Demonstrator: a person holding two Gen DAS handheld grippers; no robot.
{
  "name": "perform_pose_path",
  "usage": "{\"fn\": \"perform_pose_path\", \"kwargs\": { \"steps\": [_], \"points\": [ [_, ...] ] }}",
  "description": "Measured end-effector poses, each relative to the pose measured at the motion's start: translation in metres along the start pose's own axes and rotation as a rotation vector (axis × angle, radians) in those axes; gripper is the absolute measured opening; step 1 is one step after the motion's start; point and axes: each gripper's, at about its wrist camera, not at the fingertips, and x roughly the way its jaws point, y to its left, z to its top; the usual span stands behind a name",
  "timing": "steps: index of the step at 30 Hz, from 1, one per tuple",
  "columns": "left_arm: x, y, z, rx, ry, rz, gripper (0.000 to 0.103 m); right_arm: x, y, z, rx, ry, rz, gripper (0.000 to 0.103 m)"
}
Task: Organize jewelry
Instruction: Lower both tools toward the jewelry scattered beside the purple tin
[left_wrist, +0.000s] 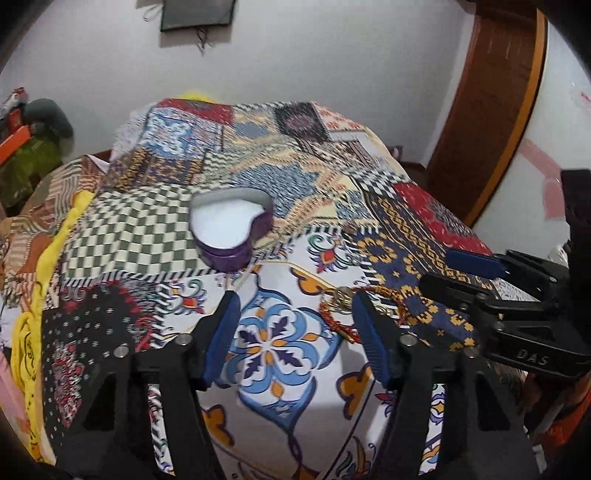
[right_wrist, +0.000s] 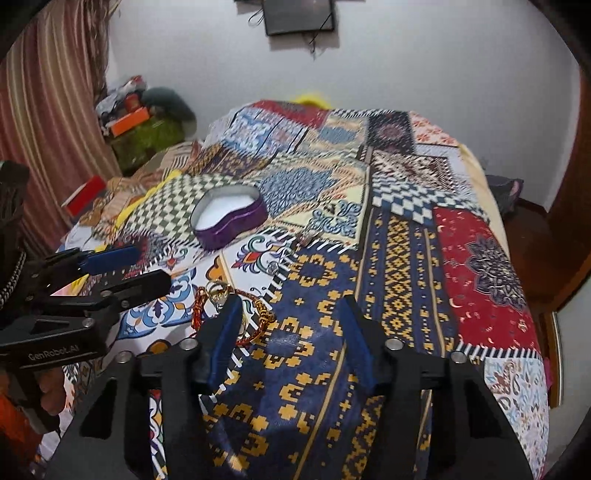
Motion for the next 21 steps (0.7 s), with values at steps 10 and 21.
{"fn": "perform_pose_path", "kwargs": {
  "steps": [10, 21],
  "points": [
    [0.024, -0.02, 0.002, 0.089, 0.071, -0.106, 0.031, 0.018, -0.009, 0.001, -0.008, 0.075, 0.086, 0.027],
    [0.04, -0.03, 0.005, 0.147, 0.082, -0.098, 0.031, 0.022, -0.009, -0.002, -0.026, 0.093, 0.097, 0.023]
  ]
}}
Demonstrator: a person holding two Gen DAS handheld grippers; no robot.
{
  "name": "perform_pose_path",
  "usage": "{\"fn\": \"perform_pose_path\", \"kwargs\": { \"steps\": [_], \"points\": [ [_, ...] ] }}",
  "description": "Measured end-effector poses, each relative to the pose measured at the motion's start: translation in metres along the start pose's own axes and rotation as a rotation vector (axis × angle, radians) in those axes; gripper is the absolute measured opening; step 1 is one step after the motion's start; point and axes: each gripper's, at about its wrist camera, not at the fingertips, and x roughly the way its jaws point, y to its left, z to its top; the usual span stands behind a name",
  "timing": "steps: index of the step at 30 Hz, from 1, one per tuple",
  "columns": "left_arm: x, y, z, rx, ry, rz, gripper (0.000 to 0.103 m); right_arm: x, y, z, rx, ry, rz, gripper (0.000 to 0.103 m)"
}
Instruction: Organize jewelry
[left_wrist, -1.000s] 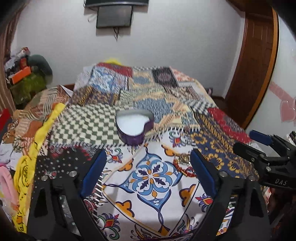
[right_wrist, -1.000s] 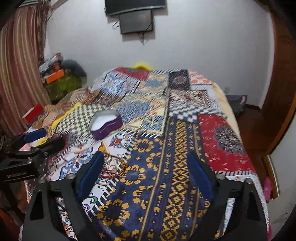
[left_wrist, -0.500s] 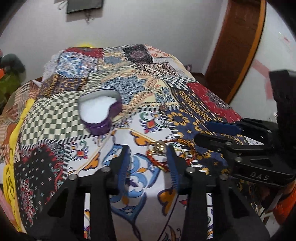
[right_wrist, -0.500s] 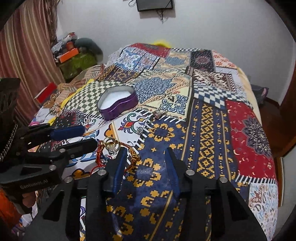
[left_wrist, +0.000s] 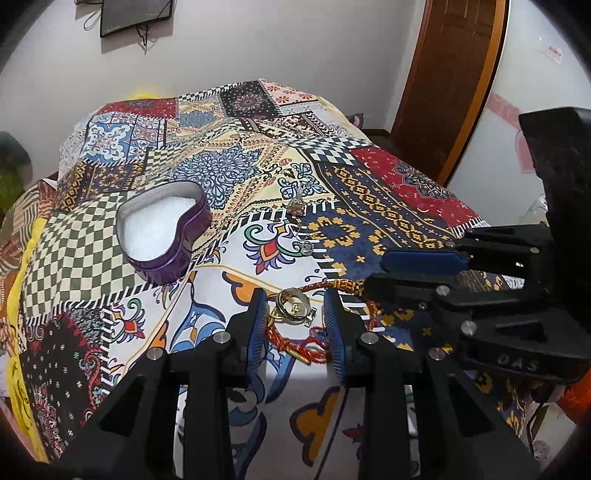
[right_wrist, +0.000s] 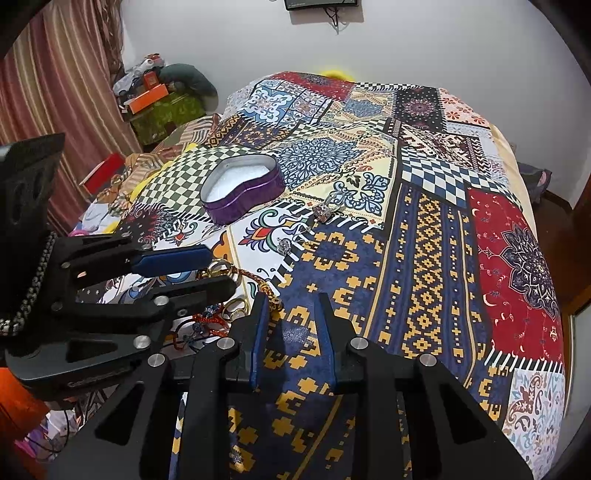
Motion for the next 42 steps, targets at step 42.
{"fn": "perform_pose_path", "kwargs": {
  "steps": [42],
  "points": [
    [-0.029, 0.026, -0.024, -0.121, 0.034, -0.078, 0.023, -0.004, 0.015, 0.006, -0.05, -0.037, -0.053, 0.01]
  ]
}}
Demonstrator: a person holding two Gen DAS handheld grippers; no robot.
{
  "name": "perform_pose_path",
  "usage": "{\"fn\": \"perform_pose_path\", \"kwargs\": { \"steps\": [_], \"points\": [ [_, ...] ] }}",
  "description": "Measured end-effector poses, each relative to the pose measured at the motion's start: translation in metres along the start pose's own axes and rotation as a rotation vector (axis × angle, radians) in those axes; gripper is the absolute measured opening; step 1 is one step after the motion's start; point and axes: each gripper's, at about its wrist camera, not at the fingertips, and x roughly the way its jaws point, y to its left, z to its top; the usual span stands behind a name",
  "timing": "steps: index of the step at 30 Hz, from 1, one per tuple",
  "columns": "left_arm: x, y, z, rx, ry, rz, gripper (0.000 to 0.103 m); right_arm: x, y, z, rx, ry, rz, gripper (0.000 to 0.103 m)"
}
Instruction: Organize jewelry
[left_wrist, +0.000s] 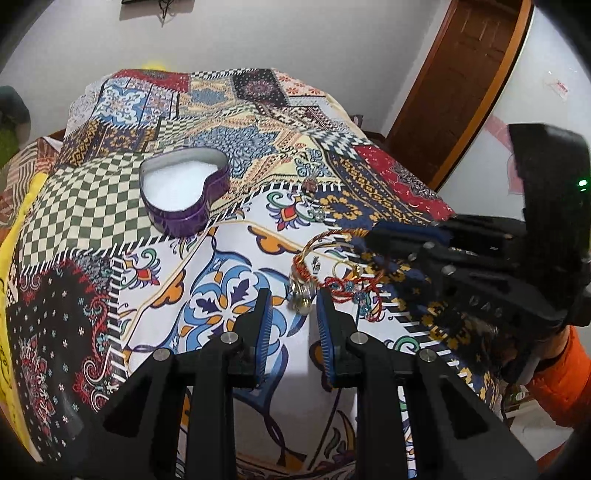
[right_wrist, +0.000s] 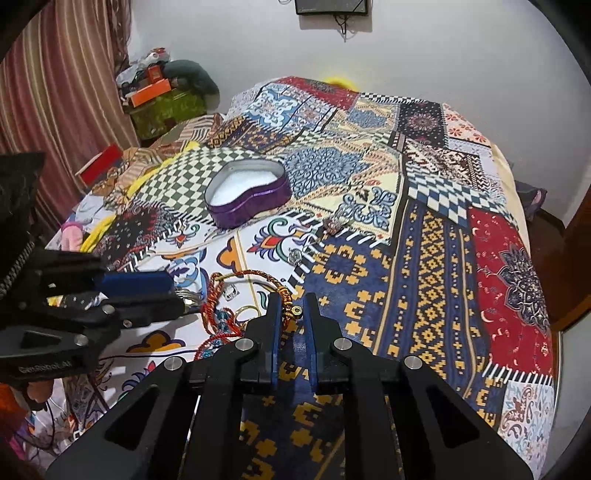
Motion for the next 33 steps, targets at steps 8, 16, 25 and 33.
{"fn": "perform_pose_path", "kwargs": {
  "steps": [8, 16, 25, 33],
  "points": [
    [0.0, -0.005, -0.004, 0.012, 0.008, 0.018, 0.023, -0.015, 0.0, 0.006, 0.007, -0.052, -0.02, 0.01],
    [0.015, -0.007, 0.007, 0.052, 0.012, 0.078, 0.027, -0.017, -0.012, 0.011, 0.041, -0.077, -0.034, 0.01],
    [0.025, -0.014, 0.011, 0.109, -0.01, 0.12, 0.02, -0.013, -0.014, 0.007, 0.047, -0.062, -0.023, 0.01],
    [-0.001, -0.022, 0.009, 0.112, -0.059, 0.074, 0.02, -0.015, -0.014, 0.011, 0.057, -0.078, -0.007, 0.01]
  ]
}}
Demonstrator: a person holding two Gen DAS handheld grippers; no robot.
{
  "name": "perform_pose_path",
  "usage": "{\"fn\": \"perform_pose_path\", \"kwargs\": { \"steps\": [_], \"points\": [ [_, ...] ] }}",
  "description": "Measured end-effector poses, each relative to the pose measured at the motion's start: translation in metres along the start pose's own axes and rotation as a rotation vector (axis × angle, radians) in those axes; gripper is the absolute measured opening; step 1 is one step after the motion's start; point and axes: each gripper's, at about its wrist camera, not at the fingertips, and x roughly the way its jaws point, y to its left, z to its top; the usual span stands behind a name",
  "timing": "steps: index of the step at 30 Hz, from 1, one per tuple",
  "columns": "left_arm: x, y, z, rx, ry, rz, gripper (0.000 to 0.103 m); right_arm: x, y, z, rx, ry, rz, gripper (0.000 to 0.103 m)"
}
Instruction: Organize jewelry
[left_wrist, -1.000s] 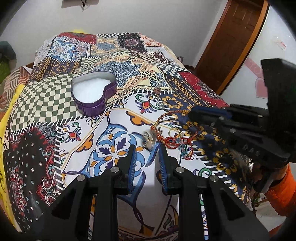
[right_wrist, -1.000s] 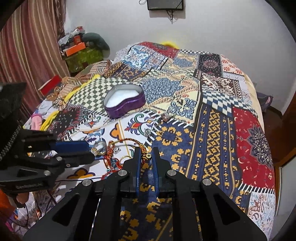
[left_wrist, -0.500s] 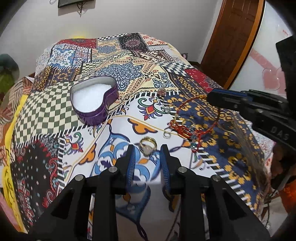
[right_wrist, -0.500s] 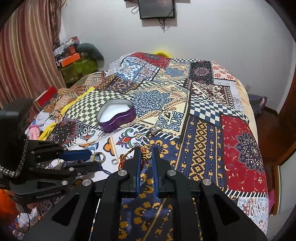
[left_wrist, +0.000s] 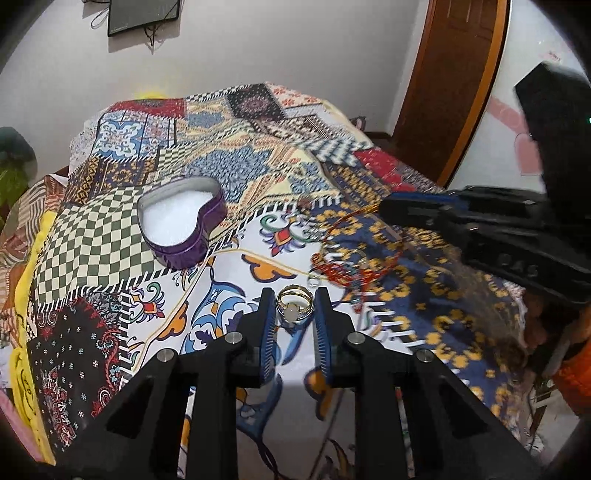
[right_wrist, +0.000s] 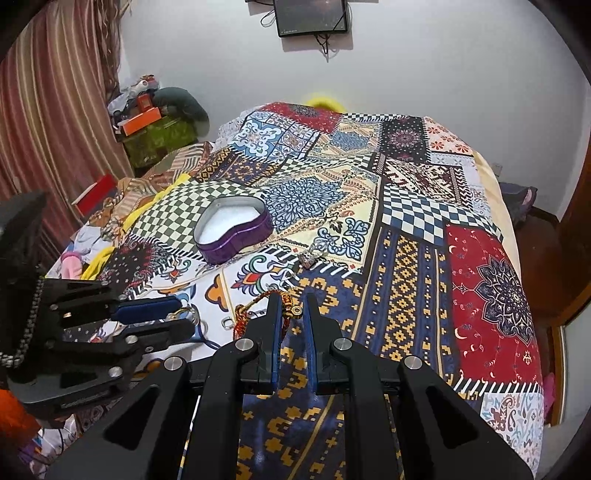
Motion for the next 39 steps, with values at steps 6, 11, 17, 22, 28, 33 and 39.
{"fn": "perform_pose_path", "kwargs": {
  "steps": [6, 11, 17, 22, 28, 33, 39],
  "points": [
    [-0.023, -0.005, 0.0, 0.007, -0.039, -0.008, 0.02, -0.003, 0.008, 0.004, 0.0, -0.018, 0.022, 0.01],
    [-0.019, -0.007, -0.009, 0.014, 0.003, -0.017, 0.02, 0.0, 0.017, 0.006, -0.018, -0.008, 0.032, 0.01],
    [-0.01, -0.008, -0.024, 0.003, 0.071, -0.032, 0.02, 0.007, 0.017, -0.002, -0.024, 0.029, 0.027, 0.01],
    [-0.014, -0.009, -0.026, -0.004, 0.068, -0.034, 0.02, 0.008, 0.013, -0.005, -0.016, 0.043, 0.022, 0.01],
    [-0.024, -0.011, -0.025, 0.003, 0.027, -0.021, 0.02, 0.008, 0.012, -0.007, -0.014, 0.046, 0.024, 0.01],
    [-0.018, -0.011, -0.023, 0.012, 0.03, 0.0, 0.006, 0.008, 0.013, -0.009, -0.015, 0.05, 0.027, 0.01],
    [-0.017, -0.009, -0.023, -0.006, 0.018, -0.012, 0.005, 0.008, 0.014, -0.011, -0.02, 0.049, 0.026, 0.01]
  ]
}}
